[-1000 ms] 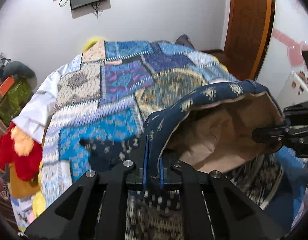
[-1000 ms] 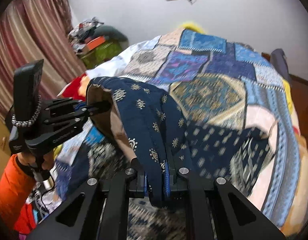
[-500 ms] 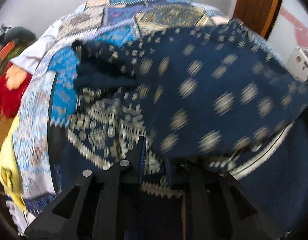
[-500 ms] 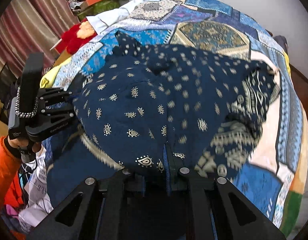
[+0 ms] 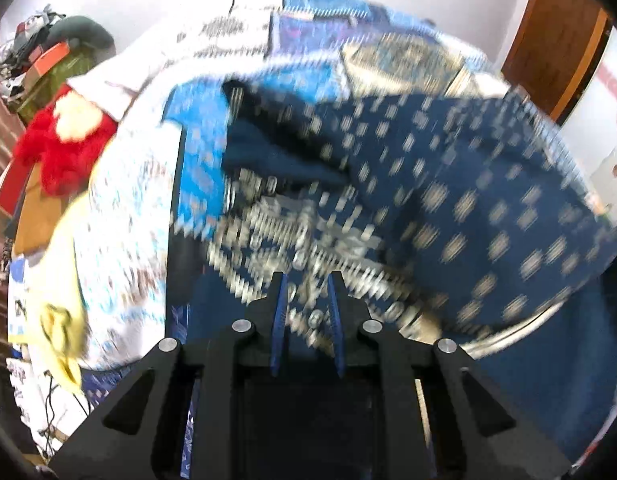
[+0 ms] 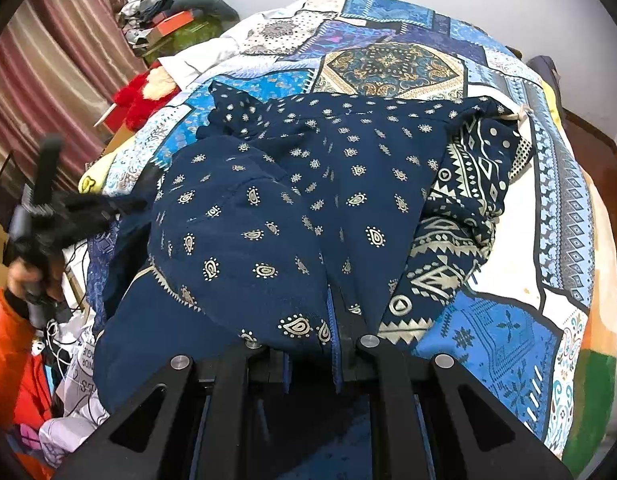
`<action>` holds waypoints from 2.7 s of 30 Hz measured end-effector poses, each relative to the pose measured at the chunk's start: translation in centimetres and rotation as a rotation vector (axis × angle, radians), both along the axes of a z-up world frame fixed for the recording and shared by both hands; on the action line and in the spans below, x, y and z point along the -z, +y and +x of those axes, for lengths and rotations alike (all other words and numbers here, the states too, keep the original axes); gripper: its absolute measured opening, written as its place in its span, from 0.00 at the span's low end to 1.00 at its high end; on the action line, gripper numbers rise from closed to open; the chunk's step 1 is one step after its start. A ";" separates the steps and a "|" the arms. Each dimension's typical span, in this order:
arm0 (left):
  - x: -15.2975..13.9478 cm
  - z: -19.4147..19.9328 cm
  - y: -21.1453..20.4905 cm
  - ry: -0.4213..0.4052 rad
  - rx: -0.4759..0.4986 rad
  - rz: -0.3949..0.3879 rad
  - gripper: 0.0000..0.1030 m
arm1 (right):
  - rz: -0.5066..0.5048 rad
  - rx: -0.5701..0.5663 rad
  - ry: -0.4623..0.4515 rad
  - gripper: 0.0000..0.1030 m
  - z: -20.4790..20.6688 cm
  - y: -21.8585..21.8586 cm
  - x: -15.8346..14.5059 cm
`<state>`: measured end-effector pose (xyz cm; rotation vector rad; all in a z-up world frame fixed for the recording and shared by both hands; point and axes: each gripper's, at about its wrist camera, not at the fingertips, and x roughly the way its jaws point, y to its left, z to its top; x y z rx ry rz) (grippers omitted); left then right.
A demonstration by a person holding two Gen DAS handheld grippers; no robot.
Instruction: Fold large clothes
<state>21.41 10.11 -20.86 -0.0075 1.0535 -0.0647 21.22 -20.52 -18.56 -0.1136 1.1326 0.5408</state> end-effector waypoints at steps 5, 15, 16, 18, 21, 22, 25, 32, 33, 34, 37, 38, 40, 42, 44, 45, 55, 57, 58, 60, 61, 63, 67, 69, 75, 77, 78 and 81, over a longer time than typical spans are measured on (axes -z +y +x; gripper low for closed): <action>-3.5 1.7 -3.5 -0.066 0.065 -0.091 0.48 | -0.028 -0.007 -0.001 0.11 0.3 1.3 0.3; 4.8 3.5 -12.4 0.072 0.214 0.002 0.51 | -0.035 -0.026 0.008 0.11 -0.2 0.7 -0.4; 4.9 3.3 -12.5 0.057 0.215 0.011 0.51 | -0.033 -0.032 0.012 0.11 -0.4 0.5 -0.5; 4.8 3.3 -12.3 0.063 0.209 0.015 0.51 | -0.039 -0.047 0.002 0.11 -1.1 0.0 -1.1; 4.6 3.2 -12.1 0.067 0.203 0.013 0.51 | -0.054 -0.073 -0.021 0.11 -2.1 -1.0 -2.3; 4.1 2.9 -12.1 0.066 0.207 0.022 0.50 | -0.053 -0.074 -0.020 0.11 -2.2 -1.3 -2.5; 3.2 1.8 -11.3 0.055 0.218 0.045 0.51 | -0.059 -0.047 -0.015 0.11 -2.3 -2.9 -3.4; 0.0 1.1 -5.2 0.006 0.094 0.045 0.65 | -0.085 0.079 -0.082 0.11 1.2 -6.2 -4.5; -0.5 1.1 -4.1 -0.009 0.066 0.053 0.67 | -0.086 0.096 -0.085 0.11 2.1 -6.3 -4.4; -1.1 1.4 -2.6 -0.027 0.025 0.070 0.69 | -0.088 0.117 -0.085 0.11 3.3 -6.3 -4.2; -1.5 2.4 0.5 -0.040 -0.067 0.085 0.73 | -0.092 0.180 -0.071 0.11 7.3 -6.1 -2.8; -1.3 2.7 1.4 -0.036 -0.092 0.077 0.73 | -0.100 0.197 -0.061 0.11 8.9 -6.0 -2.0; -1.0 3.5 3.2 -0.024 -0.136 0.052 0.73 | -0.131 0.214 -0.046 0.11 11.2 -5.4 -0.3; -0.4 4.2 4.5 -0.007 -0.165 0.030 0.73 | -0.214 0.230 -0.033 0.11 13.3 -4.9 2.0; 0.6 4.9 5.6 0.012 -0.193 0.008 0.73 | -0.324 0.247 -0.010 0.11 15.0 -4.8 4.8; 1.3 5.4 6.2 0.026 -0.205 -0.004 0.73 | -0.314 0.239 -0.018 0.11 15.3 -5.0 5.5; 5.4 11.7 8.4 0.093 -0.223 -0.090 0.73 | -0.327 0.332 -0.079 0.90 15.2 -10.0 4.6; 5.7 13.2 8.6 0.086 -0.217 -0.117 0.73 | -0.209 0.354 -0.043 0.89 15.4 -11.1 4.1; 5.9 14.3 8.7 0.079 -0.208 -0.137 0.73 | -0.149 0.361 -0.032 0.88 15.6 -11.5 3.8; 6.6 16.6 8.2 0.094 -0.189 -0.129 0.74 | -0.041 0.368 -0.017 0.88 16.3 -11.8 3.3; 7.0 17.4 8.0 0.102 -0.182 -0.111 0.74 | -0.006 0.368 -0.010 0.88 16.6 -11.7 3.3; 7.7 19.2 7.4 0.106 -0.157 -0.072 0.74 | 0.064 0.370 0.012 0.83 17.7 -11.0 3.6; 8.8 21.9 5.9 0.074 -0.114 0.023 0.81 | 0.062 0.372 0.020 0.72 20.0 -9.7 5.1; 9.2 23.0 5.3 0.060 -0.100 0.058 0.81 | 0.062 0.362 -0.007 0.61 20.8 -8.9 5.1; 9.2 24.2 4.6 0.017 -0.085 0.045 0.54 | 0.028 0.295 -0.040 0.26 22.7 -6.8 5.7; 8.8 24.4 4.9 0.022 -0.115 0.011 0.31 | -0.016 0.284 -0.100 0.21 23.0 -5.9 5.1; 8.7 24.7 4.8 0.028 -0.124 0.003 0.27 | -0.057 0.275 -0.141 0.20 23.3 -5.0 4.6; 7.7 25.1 5.1 0.037 -0.181 0.035 0.22 | -0.121 0.254 -0.193 0.19 25.1 -3.1 3.7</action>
